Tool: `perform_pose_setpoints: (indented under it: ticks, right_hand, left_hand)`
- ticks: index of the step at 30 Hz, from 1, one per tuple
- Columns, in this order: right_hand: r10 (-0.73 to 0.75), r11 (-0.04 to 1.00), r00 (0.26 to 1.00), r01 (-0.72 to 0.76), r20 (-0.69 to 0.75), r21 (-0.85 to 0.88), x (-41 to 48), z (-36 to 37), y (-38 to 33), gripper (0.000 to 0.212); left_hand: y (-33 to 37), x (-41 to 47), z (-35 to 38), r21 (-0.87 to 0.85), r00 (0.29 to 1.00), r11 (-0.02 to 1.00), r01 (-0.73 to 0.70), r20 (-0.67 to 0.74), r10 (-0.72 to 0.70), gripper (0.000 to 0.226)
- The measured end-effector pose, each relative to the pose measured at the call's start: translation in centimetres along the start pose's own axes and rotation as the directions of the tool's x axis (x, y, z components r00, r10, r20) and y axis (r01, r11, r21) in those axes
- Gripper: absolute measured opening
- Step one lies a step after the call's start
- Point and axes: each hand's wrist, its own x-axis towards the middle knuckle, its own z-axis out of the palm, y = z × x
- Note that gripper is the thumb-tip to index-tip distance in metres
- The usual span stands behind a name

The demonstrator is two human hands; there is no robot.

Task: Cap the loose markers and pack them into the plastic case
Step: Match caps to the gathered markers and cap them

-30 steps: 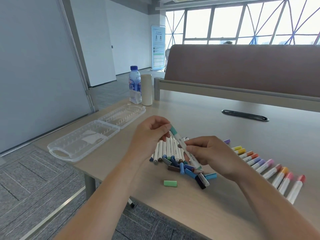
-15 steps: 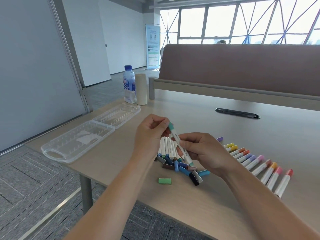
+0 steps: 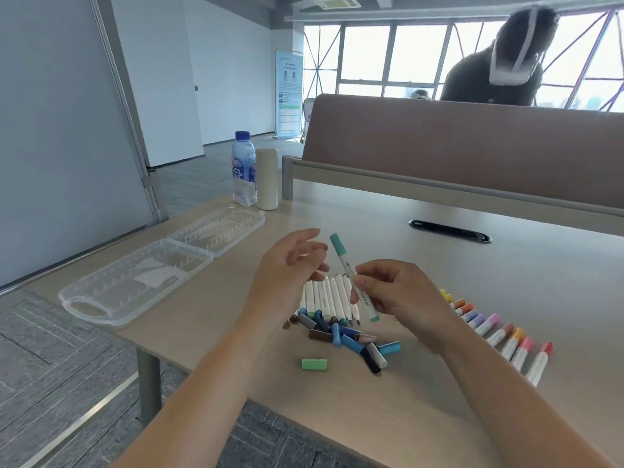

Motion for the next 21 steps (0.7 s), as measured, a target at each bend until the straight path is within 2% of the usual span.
perform_pose_setpoints:
  ticks: [3,6,9,12,15,17,19,21]
  right_hand:
    - [0.059,0.987,0.994,-0.072,-0.097,-0.145,1.8,-0.6,0.8,0.009]
    - [0.092,0.933,0.985,-0.136,-0.144,-0.334,3.9,-0.1,1.5,0.013]
    - [0.129,0.85,0.98,-0.189,-0.153,-0.492,6.1,0.6,2.3,0.019]
    - [0.167,0.724,0.977,-0.214,-0.134,-0.656,7.5,1.3,2.4,0.02]
    - [0.189,0.62,0.973,-0.224,-0.134,-0.752,7.9,1.7,2.3,0.025]
    - [0.151,0.578,0.98,-0.192,-0.127,-0.793,8.0,2.0,2.2,0.014]
    - [0.099,0.594,0.988,-0.154,-0.119,-0.79,8.2,2.1,2.3,0.003]
    - [0.146,0.607,0.987,-0.147,-0.073,-0.781,8.3,2.4,2.2,0.008]
  left_hand:
    - [-1.1,-0.4,-0.8,-0.039,0.998,0.998,0.058,-0.024,-0.059,0.013]
    - [-2.2,-1.0,-1.1,0.001,0.998,0.998,0.07,-0.003,-0.07,0.014]
    - [-2.8,-1.4,-1.1,0.073,0.997,0.995,0.071,-0.002,-0.071,0.019]
    - [-3.0,-1.4,-1.4,0.04,0.996,0.995,0.092,-0.001,-0.092,0.025]
    - [-3.1,-1.2,-1.8,0.038,0.995,0.995,0.096,-0.015,-0.095,0.024]
    - [-3.0,-1.2,-2.0,0.052,0.995,0.994,0.095,-0.02,-0.094,0.023]
    - [-2.9,-1.2,-2.1,0.052,0.996,0.994,0.092,-0.018,-0.091,0.022]
    - [-2.7,-1.1,-2.1,0.059,0.996,0.994,0.09,-0.016,-0.09,0.021]
